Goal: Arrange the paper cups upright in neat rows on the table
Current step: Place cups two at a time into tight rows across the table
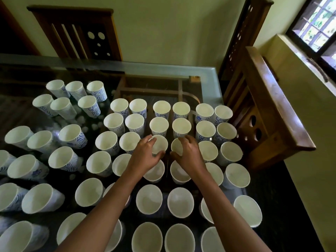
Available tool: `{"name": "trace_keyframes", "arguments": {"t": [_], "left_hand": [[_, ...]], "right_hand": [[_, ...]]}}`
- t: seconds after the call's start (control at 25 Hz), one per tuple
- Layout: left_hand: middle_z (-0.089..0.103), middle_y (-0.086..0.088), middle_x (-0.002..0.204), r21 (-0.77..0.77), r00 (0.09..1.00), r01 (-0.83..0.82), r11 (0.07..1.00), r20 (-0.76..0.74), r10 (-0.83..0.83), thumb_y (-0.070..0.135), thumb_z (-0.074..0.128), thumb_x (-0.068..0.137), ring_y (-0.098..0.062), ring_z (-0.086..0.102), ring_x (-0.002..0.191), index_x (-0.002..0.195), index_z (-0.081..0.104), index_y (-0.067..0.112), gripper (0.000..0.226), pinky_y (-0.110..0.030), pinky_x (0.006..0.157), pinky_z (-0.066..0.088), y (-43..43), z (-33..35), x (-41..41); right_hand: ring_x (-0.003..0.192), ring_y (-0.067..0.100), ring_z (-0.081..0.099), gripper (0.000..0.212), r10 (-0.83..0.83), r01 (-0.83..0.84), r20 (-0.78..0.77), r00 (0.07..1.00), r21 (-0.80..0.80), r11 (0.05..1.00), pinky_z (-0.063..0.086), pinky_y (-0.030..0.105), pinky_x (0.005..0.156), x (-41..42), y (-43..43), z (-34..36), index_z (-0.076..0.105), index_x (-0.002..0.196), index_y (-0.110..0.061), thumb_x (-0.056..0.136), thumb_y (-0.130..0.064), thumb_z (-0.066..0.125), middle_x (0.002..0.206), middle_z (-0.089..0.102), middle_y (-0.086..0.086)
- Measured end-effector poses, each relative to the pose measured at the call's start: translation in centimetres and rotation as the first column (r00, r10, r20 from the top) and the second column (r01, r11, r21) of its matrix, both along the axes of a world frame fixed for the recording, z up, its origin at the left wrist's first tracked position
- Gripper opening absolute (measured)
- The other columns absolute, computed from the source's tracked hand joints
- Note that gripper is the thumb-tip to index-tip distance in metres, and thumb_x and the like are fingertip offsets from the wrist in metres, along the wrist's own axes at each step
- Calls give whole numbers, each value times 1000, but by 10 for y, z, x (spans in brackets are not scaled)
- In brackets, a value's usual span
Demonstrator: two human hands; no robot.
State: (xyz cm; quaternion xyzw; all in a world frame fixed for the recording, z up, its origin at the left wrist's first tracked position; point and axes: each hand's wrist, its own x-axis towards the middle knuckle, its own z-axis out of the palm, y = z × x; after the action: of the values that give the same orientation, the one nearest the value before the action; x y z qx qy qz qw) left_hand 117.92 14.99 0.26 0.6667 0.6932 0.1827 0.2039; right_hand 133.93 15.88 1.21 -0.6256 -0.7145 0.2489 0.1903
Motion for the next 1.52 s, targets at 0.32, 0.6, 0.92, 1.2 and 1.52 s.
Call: {"name": "trace_keyframes", "arguments": {"t": [0.32,0.6,0.92,1.2,1.52], "left_hand": [[39,-10,144,-11,1000,1,1000,-2,-1,36,64,83,-24,35,132,135,45,10,61,-31,107,29,13,-7,-1],[36,-8,146,-6,1000,5,1000,-5,-5,36,63,84,-23,33,133,136,43,12,61,-32,107,29,11,-7,-1],[42,-6,143,73,997,-48,996,56,44,35,64,84,-23,38,131,134,47,14,57,-35,107,32,-11,5,-11],[55,-8,130,127,977,-203,971,92,193,25,71,78,-23,50,121,126,56,11,52,-32,100,40,-107,19,-85],[64,-9,115,167,970,-220,961,144,197,36,64,74,-18,58,107,113,64,8,48,-25,93,44,-207,26,-231]], "right_hand": [[129,27,37,58,55,-55,27,998,-10,998,32,32,105,-1,16,-5,45,133,-8,82,-21,69,138,45,12],[128,29,38,57,81,-81,6,997,-28,996,32,33,106,3,19,-7,48,131,-5,80,-19,70,137,46,14],[128,27,39,59,112,-109,-35,993,74,991,35,41,106,-12,1,6,46,135,-11,83,-27,69,139,45,9],[113,30,54,53,353,-342,-98,931,113,933,45,35,94,-89,-53,18,54,127,-7,79,-17,72,130,54,13],[107,27,59,47,462,-452,-163,872,98,887,39,19,93,-225,-146,16,60,120,-6,77,-20,73,119,61,13]]}}
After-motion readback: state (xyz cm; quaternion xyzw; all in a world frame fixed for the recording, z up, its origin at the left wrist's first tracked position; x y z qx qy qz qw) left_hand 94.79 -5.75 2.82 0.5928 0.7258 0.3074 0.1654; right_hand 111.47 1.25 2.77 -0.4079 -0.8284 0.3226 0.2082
